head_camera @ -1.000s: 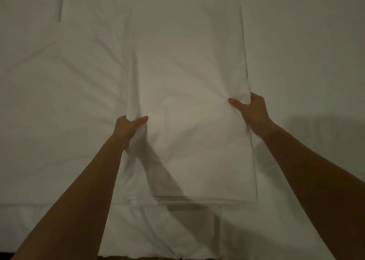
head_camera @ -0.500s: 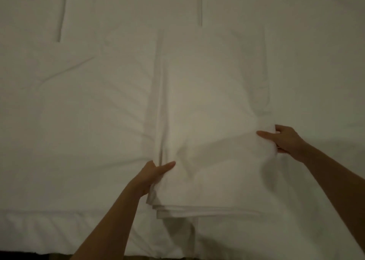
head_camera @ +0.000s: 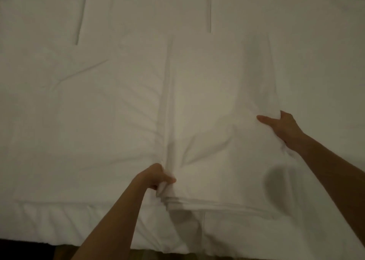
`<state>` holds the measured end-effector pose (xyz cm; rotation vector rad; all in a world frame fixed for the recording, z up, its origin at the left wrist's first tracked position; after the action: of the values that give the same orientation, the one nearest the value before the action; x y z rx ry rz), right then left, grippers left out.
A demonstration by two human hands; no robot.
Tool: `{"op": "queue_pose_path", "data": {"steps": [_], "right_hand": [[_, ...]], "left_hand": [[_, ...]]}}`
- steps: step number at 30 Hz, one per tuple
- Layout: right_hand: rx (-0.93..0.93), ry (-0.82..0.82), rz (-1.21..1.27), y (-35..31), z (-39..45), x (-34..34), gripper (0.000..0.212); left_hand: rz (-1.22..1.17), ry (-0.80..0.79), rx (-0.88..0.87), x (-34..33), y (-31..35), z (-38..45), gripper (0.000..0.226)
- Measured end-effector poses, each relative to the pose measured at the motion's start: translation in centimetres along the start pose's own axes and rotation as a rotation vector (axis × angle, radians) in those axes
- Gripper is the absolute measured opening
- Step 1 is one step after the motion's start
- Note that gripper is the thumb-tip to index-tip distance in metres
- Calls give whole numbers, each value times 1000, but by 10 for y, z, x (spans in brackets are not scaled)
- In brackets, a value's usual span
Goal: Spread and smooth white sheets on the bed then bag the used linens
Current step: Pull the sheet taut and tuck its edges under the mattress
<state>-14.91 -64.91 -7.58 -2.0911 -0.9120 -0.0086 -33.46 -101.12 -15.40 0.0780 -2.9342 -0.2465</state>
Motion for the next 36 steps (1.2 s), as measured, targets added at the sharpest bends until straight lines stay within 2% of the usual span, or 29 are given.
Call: {"op": "queue_pose_path", "data": {"steps": [1, 3, 4, 5, 7, 9, 11, 14, 18, 21, 24, 26, 27, 30, 32, 33, 34, 36], "right_hand": [[26, -11, -3, -13, -7, -5, 47], [93, -31, 8, -44, -23, -16, 45], [129, -37, 20, -61, -31, -24, 43], [167, -48, 31, -80, -41, -35, 42], [248, -85, 49, -117, -63, -65, 40], [339, -140, 49, -153, -87, -106, 37], [407, -208, 1, -178, -108, -158, 45], [450, -327, -100, -198, -134, -252, 69], [410, -459, -69, -191, -160, -385, 71], [330, -545, -79, -163, -161, -474, 75], [264, -638, -261, -123, -159, -521, 69], [223, -581, -339, -99, -148, -511, 64], [245, -482, -377, -90, -136, -495, 60], [403, 1, -403, -85, -102, -409, 48], [348, 295, -358, -78, -93, -341, 47], [258, 376, -317, -69, -88, -313, 51], [144, 386, -244, -55, -80, -293, 57], [-43, 240, -76, -25, -62, -283, 67]], "left_hand": [[52, 46, -32, 15, 7, -2, 49], [64, 284, -169, 57, 33, -13, 44], [-41, 418, -270, 78, 50, -27, 46], [-215, 450, -342, 89, 62, -40, 50], [-543, 256, -399, 84, 82, -51, 57], [-688, 29, -402, 72, 95, -60, 66], [-789, -80, -442, 79, 102, -77, 73], [-983, -153, -533, 120, 93, -103, 79], [-1097, -148, -576, 195, 43, -117, 85], [-1038, -52, -502, 239, -11, -95, 66], [-857, 69, -345, 250, -74, -54, 44], [-665, 159, -229, 245, -110, -28, 36], [-635, 184, -215, 243, -119, -18, 35], [-586, 294, -290, 251, -120, -3, 25], [-438, 423, -344, 268, -114, -1, 20], [-401, 467, -379, 276, -111, -3, 18], [-386, 512, -405, 285, -110, -7, 16], [-416, 604, -426, 308, -115, -13, 15]]}}
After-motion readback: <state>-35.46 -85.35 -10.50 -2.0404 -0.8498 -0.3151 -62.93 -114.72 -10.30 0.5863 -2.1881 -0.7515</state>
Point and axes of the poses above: each hand's wrist, its own z-axis towards the middle knuckle, its own x-axis out of the back of the hand, y = z × x, the point moved 10 cm from there along z, towards the middle knuckle, and after that the axes turned 5 degrees about z, right-handed, at the moved point
